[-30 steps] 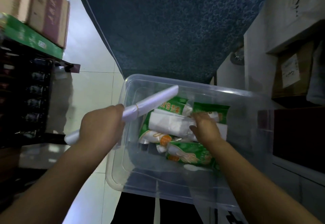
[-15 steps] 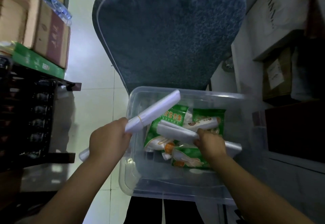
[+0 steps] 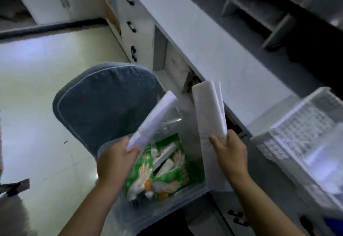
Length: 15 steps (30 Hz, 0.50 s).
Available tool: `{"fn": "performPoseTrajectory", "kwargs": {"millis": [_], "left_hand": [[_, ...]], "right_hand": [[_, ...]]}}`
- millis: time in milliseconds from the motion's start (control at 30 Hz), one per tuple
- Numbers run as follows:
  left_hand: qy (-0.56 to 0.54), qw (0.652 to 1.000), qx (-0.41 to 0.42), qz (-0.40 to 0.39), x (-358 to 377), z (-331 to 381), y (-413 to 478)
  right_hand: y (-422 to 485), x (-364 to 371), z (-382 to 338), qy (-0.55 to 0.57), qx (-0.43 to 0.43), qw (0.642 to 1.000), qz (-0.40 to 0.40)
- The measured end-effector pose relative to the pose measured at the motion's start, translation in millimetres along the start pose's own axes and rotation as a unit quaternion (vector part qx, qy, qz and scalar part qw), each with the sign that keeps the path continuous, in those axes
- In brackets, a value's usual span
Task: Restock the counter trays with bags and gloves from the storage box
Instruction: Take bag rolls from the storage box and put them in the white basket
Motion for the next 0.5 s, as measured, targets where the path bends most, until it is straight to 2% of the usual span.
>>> {"fn": "performPoseTrajectory", "kwargs": {"millis": [100,267,367,500], "left_hand": [[-0.063,0.994,0.053,-0.066,8.8,56.4,-15.0],[-0.091,0.973,0.149,-0.152,36.9,161.9,-61.9],[-0.111,0.951,0.213,-0.194,56.1,220.1,-95.1],[-0.114,0.921,0.285,-0.241,87.0,303.8,-137.2]], "right_hand": [[-16.6,-60.3,0.9,0.054,0.031,0.994,0.090],[-48.6,-150.0,31.1,0.087,0.100,0.969,0.210],[-72.2,-190.0,67.2,0.157,0.160,0.935,0.276],[-101.5,-232.3,114.0,0.261,0.216,0.871,0.355]]}}
Point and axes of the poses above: each hand's wrist, its own y-axis towards the middle knuckle, its own x-axis out of the palm, z = x × y, the point moved 7 cm from there along y, towards the middle knuckle, and after that the axes turned 15 degrees about -x, right-handed, at the moved point
